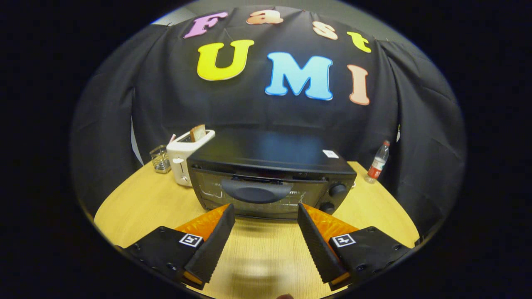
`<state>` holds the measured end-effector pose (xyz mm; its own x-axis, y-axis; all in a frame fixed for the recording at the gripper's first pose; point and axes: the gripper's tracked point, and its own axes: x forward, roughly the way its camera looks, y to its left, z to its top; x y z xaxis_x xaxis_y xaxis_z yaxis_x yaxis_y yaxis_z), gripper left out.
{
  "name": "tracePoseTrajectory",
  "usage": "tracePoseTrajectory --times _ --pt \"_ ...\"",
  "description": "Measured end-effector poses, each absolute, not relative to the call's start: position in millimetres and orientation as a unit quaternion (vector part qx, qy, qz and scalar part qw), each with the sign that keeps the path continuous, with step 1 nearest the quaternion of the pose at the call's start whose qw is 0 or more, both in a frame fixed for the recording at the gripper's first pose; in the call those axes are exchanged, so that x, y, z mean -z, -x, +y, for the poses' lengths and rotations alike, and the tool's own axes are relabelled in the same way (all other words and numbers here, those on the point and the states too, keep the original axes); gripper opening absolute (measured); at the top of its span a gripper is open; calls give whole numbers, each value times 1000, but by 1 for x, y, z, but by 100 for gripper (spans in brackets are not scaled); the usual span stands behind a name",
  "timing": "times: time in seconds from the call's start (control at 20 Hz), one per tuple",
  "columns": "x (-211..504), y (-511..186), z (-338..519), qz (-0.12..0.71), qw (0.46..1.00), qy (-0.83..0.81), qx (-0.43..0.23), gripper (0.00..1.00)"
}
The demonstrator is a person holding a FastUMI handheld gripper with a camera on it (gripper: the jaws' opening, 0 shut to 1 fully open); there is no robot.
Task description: Open the toaster oven, put the food inside, and close the toaster oven door.
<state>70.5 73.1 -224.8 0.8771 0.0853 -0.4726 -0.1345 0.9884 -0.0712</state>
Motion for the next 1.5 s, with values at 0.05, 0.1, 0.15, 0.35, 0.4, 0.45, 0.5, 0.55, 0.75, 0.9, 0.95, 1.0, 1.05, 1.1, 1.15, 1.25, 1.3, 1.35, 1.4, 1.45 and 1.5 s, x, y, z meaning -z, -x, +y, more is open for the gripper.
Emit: tracePoseTrajectory --times 0.05,0.1,0.15,0.35,0.4,0.45,0.5,0.55,0.75,0.9,0.95,1.0,1.05,1.1,1.15,1.25,1.3,1.35,1.4,1.45,1.5 --pt "211 -69 71 221 972 50 -58 97" --pt "195 -66 69 201 977 50 -59 97" --pt "181 -63 65 183 980 49 -60 97" --pt "127 -42 41 127 989 50 -49 97" --pt "116 -37 31 117 991 50 -42 97" --pt "106 -31 22 110 992 48 -36 96" --pt "97 -24 13 103 993 43 -30 96" --pt "89 -17 4 98 994 37 -25 96" --pt "74 7 -41 90 996 18 -6 96" --pt "68 19 -75 87 996 20 4 96" --pt "66 22 -85 86 996 21 2 97" --pt "65 25 -92 85 996 23 -1 96" --pt "61 28 -101 82 996 27 -3 96" --pt "56 31 -112 76 997 30 -4 96" --pt "53 32 -120 73 997 34 -3 96" --pt "54 35 -132 74 997 32 -8 96" --pt "54 34 -137 73 997 29 -8 96" --pt "54 34 -143 73 997 27 -6 96" --pt "56 33 -148 75 997 24 -6 96" --pt "59 35 -149 76 997 21 -7 96" --pt "61 35 -153 79 997 20 -7 96"
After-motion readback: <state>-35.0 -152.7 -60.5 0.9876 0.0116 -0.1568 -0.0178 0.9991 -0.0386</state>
